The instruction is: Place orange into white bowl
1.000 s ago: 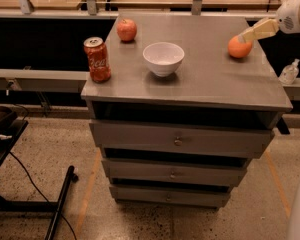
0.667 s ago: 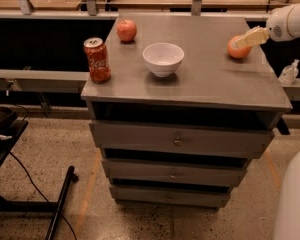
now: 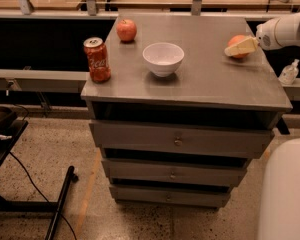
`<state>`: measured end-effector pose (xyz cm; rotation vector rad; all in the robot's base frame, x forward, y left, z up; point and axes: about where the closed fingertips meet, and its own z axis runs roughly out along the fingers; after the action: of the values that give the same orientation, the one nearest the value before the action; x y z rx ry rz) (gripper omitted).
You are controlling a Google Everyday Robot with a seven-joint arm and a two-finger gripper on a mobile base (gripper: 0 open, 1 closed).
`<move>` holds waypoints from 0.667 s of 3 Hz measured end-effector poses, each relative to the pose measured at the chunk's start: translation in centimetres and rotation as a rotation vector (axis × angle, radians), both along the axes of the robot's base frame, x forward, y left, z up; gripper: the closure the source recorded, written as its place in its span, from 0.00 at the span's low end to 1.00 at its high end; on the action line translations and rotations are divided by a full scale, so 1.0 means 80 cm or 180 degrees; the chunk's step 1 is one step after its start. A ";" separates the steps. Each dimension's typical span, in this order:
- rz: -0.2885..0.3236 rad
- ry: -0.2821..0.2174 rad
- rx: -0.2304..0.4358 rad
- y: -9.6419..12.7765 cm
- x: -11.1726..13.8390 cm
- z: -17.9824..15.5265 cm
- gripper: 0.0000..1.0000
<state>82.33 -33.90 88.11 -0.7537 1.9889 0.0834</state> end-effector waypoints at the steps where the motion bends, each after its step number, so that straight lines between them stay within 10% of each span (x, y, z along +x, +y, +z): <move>1: -0.0059 0.0082 0.0072 -0.008 0.002 -0.015 0.41; 2: 0.0005 0.0042 0.0193 -0.006 0.000 -0.007 0.65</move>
Offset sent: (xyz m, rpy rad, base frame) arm 0.0054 -0.0176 0.0168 0.1068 -0.0150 0.0240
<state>82.31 -34.40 87.53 -0.7172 1.9895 0.1494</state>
